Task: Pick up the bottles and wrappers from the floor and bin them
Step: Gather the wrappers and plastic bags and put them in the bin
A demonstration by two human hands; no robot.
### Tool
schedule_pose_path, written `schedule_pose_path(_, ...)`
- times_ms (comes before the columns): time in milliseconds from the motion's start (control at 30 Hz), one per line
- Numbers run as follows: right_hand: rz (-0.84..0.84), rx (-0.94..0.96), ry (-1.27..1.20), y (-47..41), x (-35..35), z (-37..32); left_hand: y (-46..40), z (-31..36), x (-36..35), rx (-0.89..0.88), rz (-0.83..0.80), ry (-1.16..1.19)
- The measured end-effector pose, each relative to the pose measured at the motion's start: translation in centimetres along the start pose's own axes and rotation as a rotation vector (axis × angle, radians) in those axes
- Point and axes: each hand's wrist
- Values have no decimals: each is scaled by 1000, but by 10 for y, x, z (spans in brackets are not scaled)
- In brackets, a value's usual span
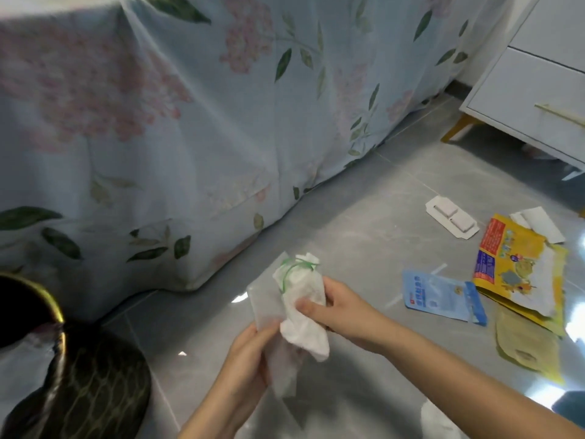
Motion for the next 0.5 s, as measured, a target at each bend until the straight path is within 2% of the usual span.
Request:
schedule_pose_path(67,24,99,236,-8,-20,-1,1,1,1,-29,-28,79)
schedule_pose_path(133,134,190,545,-15,-34,-3,1,0,6,-81,-11,48)
schedule_pose_path(200,123,282,724,-21,-42,-5,3,-2,14,-123,23,1)
schedule_pose_path(267,-34,258,711,-25,-36,-12,7,-3,21,-134,84,0)
schedule_pose_path(333,-160,93,538,-34,-14,-12,10,0,30,-116,172,18)
schedule_pose_path(400,-17,19,552,-49,11,5,11,3,46,-129,266,30)
schedule_pose_path(467,193,15,761,-64,28,34,12,5,61,-159,355,8)
schedule_pose_path(500,219,-7,854,-69,30,49,12,5,70,-169,395,7)
Point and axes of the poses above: each hand's wrist, its own y-axis away from the middle knuckle, its own x-axis out of the back of the hand, z = x × y, and after that the axes turned 7 degrees about -x, right-handed
